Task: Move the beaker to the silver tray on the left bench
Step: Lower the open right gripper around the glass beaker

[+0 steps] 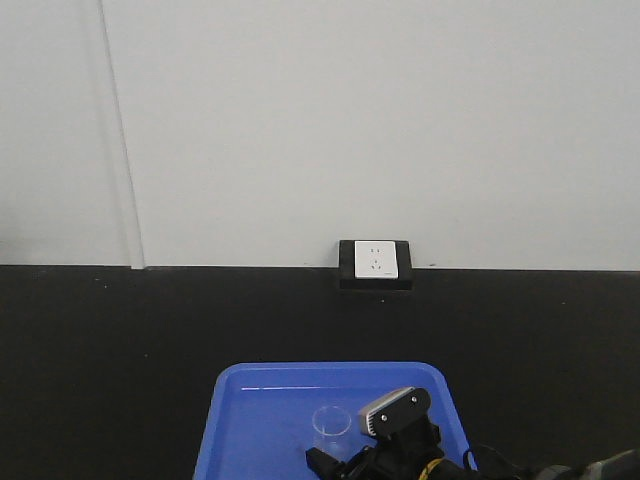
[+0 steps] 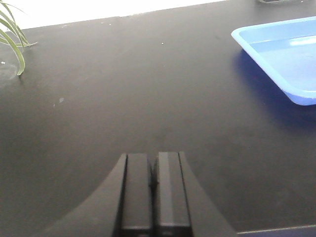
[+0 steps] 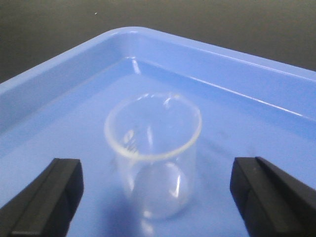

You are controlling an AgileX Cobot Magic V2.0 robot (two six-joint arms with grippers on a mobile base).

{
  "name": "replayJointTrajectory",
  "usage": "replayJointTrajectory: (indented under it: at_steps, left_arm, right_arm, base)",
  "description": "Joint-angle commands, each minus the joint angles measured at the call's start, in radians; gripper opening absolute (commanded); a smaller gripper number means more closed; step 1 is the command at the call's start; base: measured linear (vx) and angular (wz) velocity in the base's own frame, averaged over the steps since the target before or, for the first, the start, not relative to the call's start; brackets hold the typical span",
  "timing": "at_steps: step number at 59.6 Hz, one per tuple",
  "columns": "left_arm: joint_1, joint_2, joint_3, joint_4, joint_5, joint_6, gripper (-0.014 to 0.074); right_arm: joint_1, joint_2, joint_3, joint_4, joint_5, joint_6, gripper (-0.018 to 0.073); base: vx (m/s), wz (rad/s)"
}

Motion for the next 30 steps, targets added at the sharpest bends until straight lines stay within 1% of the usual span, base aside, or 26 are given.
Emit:
replayJointTrajectory:
  at_steps: [1, 6, 11, 16, 23, 24, 29, 30]
  left_arm:
    - [-0.008, -0.007, 0.020, -0.003, -0.075, -0.002, 0.0001]
    - [-0.008, -0.007, 0.020, -0.003, -0.075, -0.002, 0.0001]
    - [-0.008, -0.007, 0.020, -0.003, -0.075, -0.002, 0.0001]
    - [-0.008, -0.007, 0.020, -0.003, -0.075, -0.002, 0.0001]
    - [-0.008, -0.007, 0.020, -0.003, -0.075, -0.002, 0.0001]
    - [-0.008, -0.007, 0.020, -0.003, -0.075, -0.002, 0.0001]
    - [-0.008, -0.007, 0.020, -0.003, -0.075, -0.002, 0.0001]
    - [-0.008, -0.007, 0.020, -0.003, -0.075, -0.002, 0.0001]
  right_arm:
    - [-0.001, -0.006, -0.079, 0.006, -0.086, 0.027, 0.0593]
    - [-0.001, 0.024, -0.123, 0.004, -0.087, 0.057, 0.0559]
    - [-0.001, 0.045, -0.153, -0.002, -0.087, 0.057, 0.0524]
    - [-0.001, 0.060, -0.178, -0.017, -0.089, 0.059, 0.0455]
    - [-0.001, 0.063, -0.179, -0.015, -0.104, 0.061, 0.0282]
    - [-0.003, 0.059, -0.178, -0.015, -0.104, 0.061, 0.0224]
    - [-0.005, 0.041, -0.174, -0.023, -0.088, 0.061, 0.0076]
    - [-0.005, 0.035, -0.174, -0.024, -0.082, 0.061, 0.0034]
  base:
    - [0.00, 0.00]
    - [0.00, 0.00]
    - [0.00, 0.00]
    - [0.00, 0.00]
    - [0.00, 0.00]
    - [0.00, 0.00]
    - [0.00, 0.00]
    - [0.00, 0.00]
